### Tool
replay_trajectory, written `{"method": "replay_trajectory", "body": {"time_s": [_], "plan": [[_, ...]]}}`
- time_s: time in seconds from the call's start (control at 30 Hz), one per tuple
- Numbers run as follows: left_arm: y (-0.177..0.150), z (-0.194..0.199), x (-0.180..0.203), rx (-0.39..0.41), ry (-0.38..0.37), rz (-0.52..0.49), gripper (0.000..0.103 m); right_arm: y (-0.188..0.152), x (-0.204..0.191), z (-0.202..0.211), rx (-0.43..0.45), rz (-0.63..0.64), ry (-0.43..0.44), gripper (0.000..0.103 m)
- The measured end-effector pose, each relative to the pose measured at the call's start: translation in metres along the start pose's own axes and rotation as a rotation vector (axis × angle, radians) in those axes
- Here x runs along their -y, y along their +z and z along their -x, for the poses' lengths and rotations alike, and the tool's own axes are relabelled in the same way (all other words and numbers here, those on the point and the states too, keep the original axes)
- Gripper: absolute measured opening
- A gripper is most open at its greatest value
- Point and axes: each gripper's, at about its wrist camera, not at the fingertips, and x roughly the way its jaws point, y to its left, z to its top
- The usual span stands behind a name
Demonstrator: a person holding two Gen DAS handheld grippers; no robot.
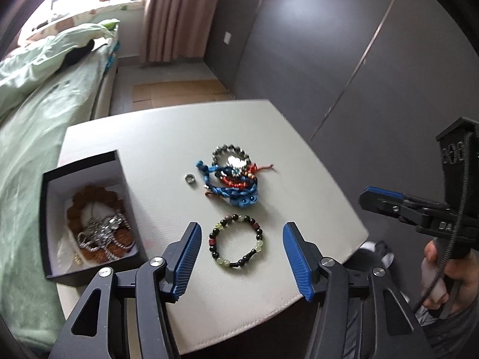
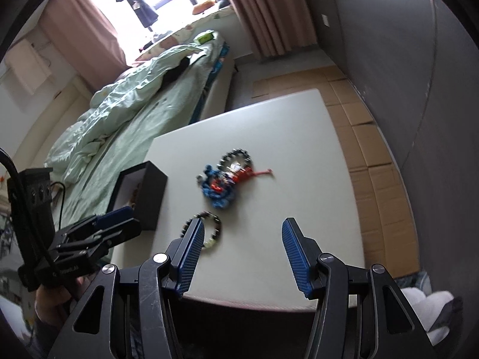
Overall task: Organize jewelry
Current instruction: 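Move both grippers back toward the green and black bead bracelet, then grasp the green and black bead bracelet with the left gripper and lift it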
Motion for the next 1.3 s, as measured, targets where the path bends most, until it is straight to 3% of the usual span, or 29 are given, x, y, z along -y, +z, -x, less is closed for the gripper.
{"method": "replay_trajectory", "body": {"time_s": [0.13,0.33,0.6,0.77,0.9,1.07,1.3], "plan": [[0.003,-0.025,0.004,-0.065,0.046,-0.044,0.044,-0.009,0.015,-0.002,0.003,-0.035,0.0,0.055],[0.004,-0.059,0.001,-0.157,0.118,-0.104,0.039,-0.021,0.032,-0.008,0.01,-0.093,0.011,0.055],[-0.002,-0.083,-0.005,-0.241,0.154,-0.134,0.031,-0.028,0.03,-0.019,0.016,-0.114,0.028,0.055],[-0.004,-0.086,0.002,-0.239,0.187,-0.187,0.03,-0.028,0.029,-0.026,0.008,-0.112,0.032,0.055],[-0.007,-0.085,0.003,-0.244,0.202,-0.198,0.008,-0.027,0.028,-0.028,0.0,-0.119,0.038,0.055],[-0.007,-0.082,0.0,-0.244,0.174,-0.177,0.008,-0.028,0.026,-0.03,-0.006,-0.123,0.038,0.055],[0.006,-0.051,-0.009,-0.166,0.137,-0.129,0.008,-0.024,0.023,-0.036,-0.018,-0.121,0.046,0.055]]}}
